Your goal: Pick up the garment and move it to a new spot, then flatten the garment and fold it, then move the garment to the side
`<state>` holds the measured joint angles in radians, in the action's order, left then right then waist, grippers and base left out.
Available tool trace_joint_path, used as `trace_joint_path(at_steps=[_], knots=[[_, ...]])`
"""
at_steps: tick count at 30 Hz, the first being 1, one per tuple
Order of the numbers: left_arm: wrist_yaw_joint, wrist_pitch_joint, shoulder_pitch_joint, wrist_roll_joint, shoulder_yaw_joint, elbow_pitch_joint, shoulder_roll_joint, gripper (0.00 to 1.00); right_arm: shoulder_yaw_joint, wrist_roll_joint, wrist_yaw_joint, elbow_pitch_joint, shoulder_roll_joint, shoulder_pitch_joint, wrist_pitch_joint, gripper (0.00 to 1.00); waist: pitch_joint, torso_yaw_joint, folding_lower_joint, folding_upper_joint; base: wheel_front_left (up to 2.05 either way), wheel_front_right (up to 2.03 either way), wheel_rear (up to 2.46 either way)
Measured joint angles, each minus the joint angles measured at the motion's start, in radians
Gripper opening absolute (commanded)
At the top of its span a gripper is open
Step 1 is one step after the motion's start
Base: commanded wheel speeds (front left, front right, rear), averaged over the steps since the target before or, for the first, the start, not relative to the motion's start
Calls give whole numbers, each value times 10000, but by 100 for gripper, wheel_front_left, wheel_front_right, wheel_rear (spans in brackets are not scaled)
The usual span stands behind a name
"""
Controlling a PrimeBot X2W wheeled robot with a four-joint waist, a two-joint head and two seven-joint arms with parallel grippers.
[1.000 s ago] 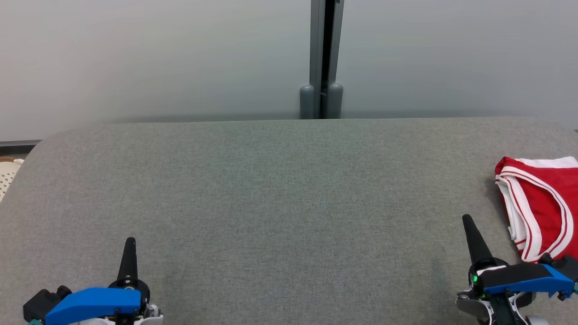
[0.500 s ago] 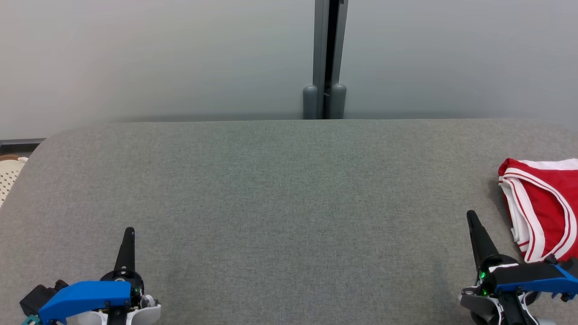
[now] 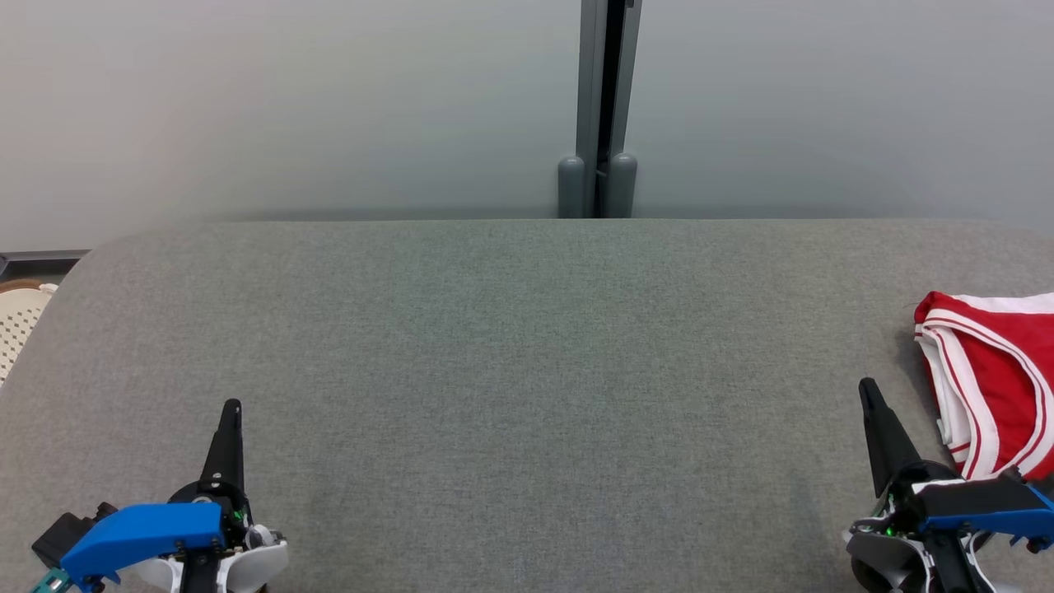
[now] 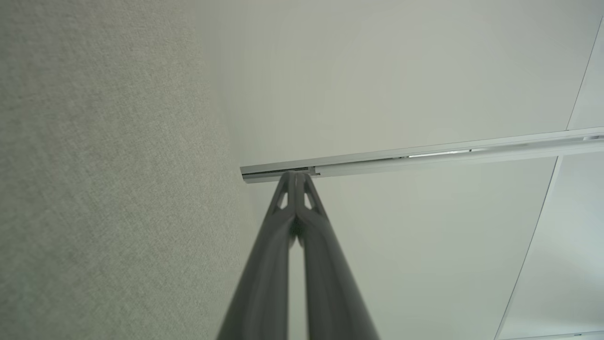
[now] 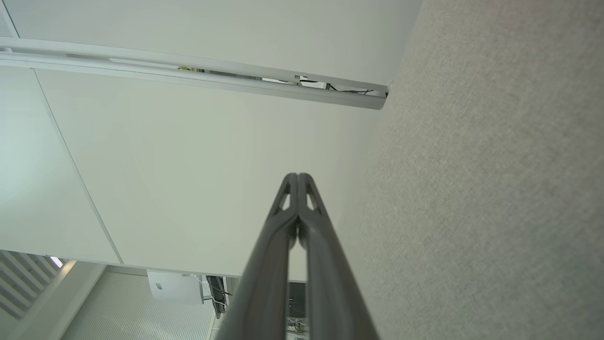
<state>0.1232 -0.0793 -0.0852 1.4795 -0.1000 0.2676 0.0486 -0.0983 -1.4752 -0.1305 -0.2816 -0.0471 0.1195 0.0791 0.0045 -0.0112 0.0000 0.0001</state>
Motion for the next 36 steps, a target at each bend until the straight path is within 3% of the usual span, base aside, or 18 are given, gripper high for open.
trace_joint_path(at_steps=[20, 36], knots=[[25, -347, -163, 1319, -138, -203, 6, 0, -153, -1346, 0, 368, -4, -45, 355, 0, -14, 112, 0, 0, 0, 0, 0], [27, -349, -183, 1323, -142, -209, 6, 0, -159, -1365, 0, 372, -4, -50, 355, 0, -14, 112, 0, 0, 0, 0, 0]])
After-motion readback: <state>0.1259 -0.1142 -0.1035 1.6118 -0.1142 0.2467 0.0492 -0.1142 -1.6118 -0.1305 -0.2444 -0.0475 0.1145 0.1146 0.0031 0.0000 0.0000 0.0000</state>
